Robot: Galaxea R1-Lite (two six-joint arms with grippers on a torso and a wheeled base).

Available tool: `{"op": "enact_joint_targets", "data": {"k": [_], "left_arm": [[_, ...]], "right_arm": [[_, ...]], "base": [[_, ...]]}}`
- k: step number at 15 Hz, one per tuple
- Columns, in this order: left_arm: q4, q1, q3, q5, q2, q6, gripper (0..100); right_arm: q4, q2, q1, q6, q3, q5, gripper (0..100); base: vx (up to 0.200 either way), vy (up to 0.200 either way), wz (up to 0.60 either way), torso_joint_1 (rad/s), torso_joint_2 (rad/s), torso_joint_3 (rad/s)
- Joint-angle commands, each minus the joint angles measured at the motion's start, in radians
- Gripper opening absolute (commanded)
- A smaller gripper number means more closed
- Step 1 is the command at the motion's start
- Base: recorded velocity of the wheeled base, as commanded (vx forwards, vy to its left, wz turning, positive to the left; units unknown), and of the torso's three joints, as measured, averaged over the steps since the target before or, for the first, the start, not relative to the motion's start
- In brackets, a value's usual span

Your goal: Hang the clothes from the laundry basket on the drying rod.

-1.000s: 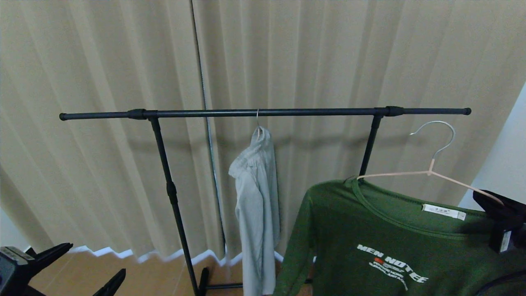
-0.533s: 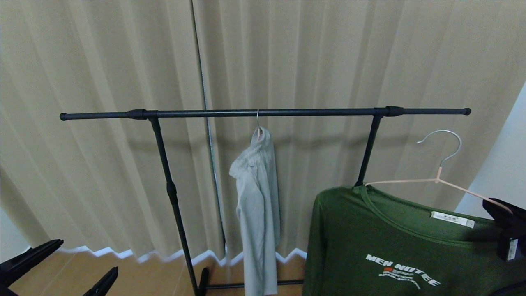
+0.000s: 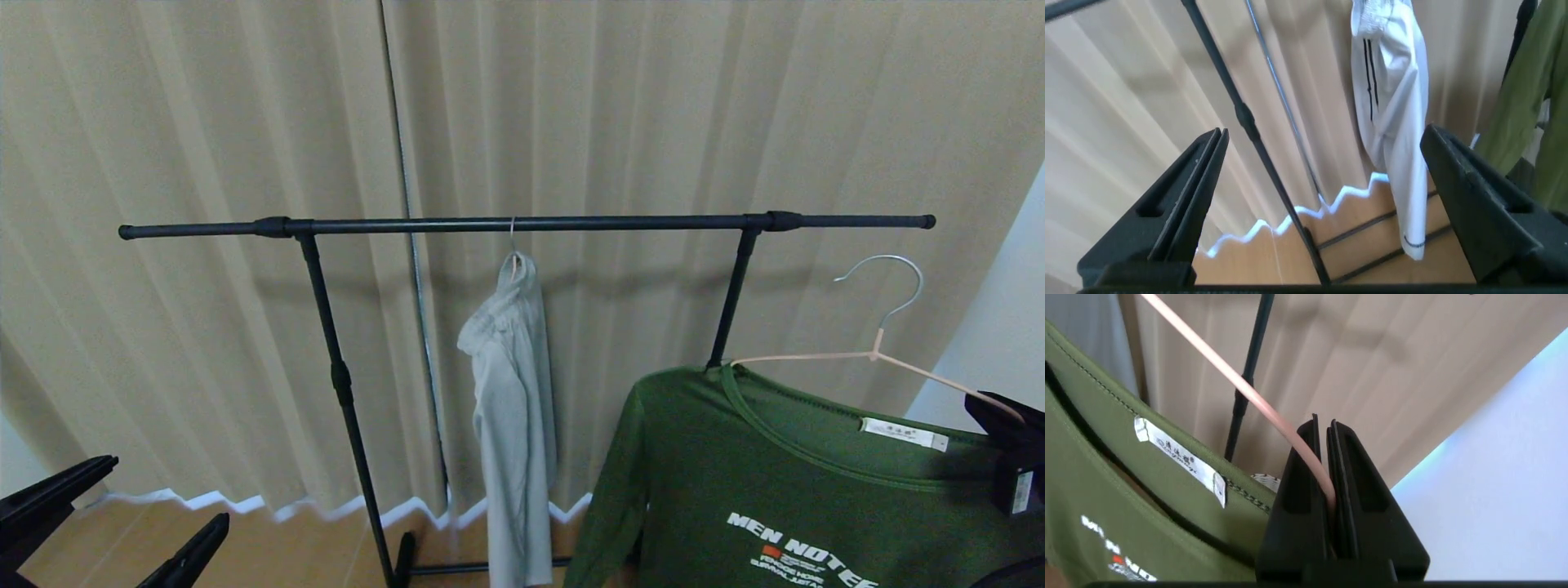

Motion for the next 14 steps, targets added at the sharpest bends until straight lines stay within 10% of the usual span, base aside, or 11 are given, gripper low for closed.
{"op": "enact_joint_targets", "data": {"k": [1,14], "left_arm": [[0.000,0.000,-0.002,0.001,0.004,0.000,100],[0.002,0.000,0.006,0.000,0.005,-0.001,100]], "right_arm": [[-0.001,0.014,0.000,0.000,0.000,-0.001,0],[-0.003,0.015,0.002,0.000,0.001,0.001,0]], "base": [[0.200,0.000,0.00,0.007,0.01,0.002],[0.200,0.000,0.00,0.004,0.00,0.004]]}}
